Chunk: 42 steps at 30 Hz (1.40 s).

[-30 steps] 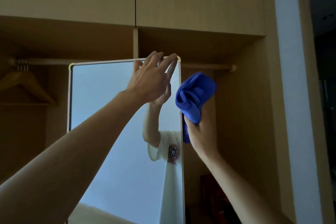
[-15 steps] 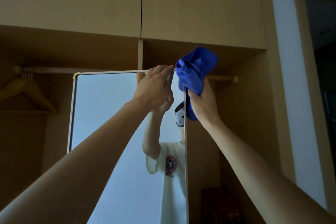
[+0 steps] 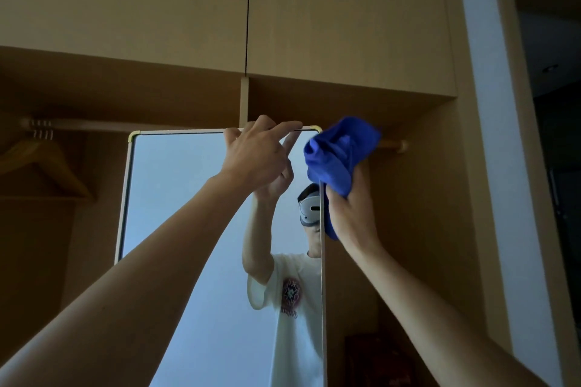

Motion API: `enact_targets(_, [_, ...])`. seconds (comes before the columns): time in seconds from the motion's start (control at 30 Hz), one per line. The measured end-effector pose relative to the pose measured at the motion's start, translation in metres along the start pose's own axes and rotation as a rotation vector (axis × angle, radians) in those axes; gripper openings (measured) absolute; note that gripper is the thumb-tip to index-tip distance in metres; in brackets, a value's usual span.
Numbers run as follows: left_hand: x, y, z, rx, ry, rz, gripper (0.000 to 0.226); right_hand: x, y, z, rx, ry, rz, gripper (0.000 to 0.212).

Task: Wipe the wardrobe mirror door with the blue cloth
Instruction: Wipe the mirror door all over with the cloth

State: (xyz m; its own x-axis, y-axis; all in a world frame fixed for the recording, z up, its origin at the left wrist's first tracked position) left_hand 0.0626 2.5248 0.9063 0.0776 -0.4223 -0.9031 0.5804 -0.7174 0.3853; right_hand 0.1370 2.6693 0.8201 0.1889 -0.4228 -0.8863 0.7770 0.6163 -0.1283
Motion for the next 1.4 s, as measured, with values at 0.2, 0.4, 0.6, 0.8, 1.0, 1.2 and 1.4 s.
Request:
enact_targets(0.2, [-0.002, -0.007, 0.006, -0.050, 0.000, -0.042, 0.061, -0.060, -0.006, 0.022, -0.075, -0.070, 0.067, 0.030])
enact_targets(0.4, [0.003, -0.011, 0.011, -0.079, -0.010, -0.027, 0.066, -0.004, -0.002, -0.018, -0.041, -0.196, 0.026, 0.026])
enact_targets(0.6, [-0.005, -0.009, 0.011, -0.032, 0.001, -0.033, 0.067, -0.026, -0.001, 0.012, -0.079, -0.111, 0.051, 0.027])
enact_targets(0.8, [0.002, -0.013, 0.005, -0.012, 0.025, -0.018, 0.055, -0.074, -0.004, 0.048, 0.174, 0.050, 0.143, 0.027])
enact_targets(1.0, [0.005, -0.005, 0.017, -0.015, -0.009, -0.017, 0.044, -0.096, 0.007, 0.065, 0.564, 0.080, 0.237, 0.018])
enact_targets(1.2, [0.015, 0.031, 0.090, -0.072, 0.197, 0.032, 0.046, -0.111, -0.004, 0.086, 0.726, 0.072, 0.273, 0.018])
enact_targets(1.4, [0.024, 0.026, 0.116, -0.111, 0.214, 0.107, 0.045, -0.111, -0.018, 0.091, 0.936, 0.145, 0.223, 0.007])
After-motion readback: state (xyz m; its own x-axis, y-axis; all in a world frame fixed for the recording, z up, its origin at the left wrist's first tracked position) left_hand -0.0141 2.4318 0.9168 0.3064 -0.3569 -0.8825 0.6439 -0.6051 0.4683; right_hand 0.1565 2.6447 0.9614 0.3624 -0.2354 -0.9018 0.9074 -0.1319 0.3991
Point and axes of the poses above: each hand's wrist, its own x-axis away from the middle knuckle, its own y-axis out of the back of the hand, z = x × y, the point moved 4 cm from there along -x, towards the middle knuckle, and after that the axes turned 9 degrees about -y, right-handed, at the moved point
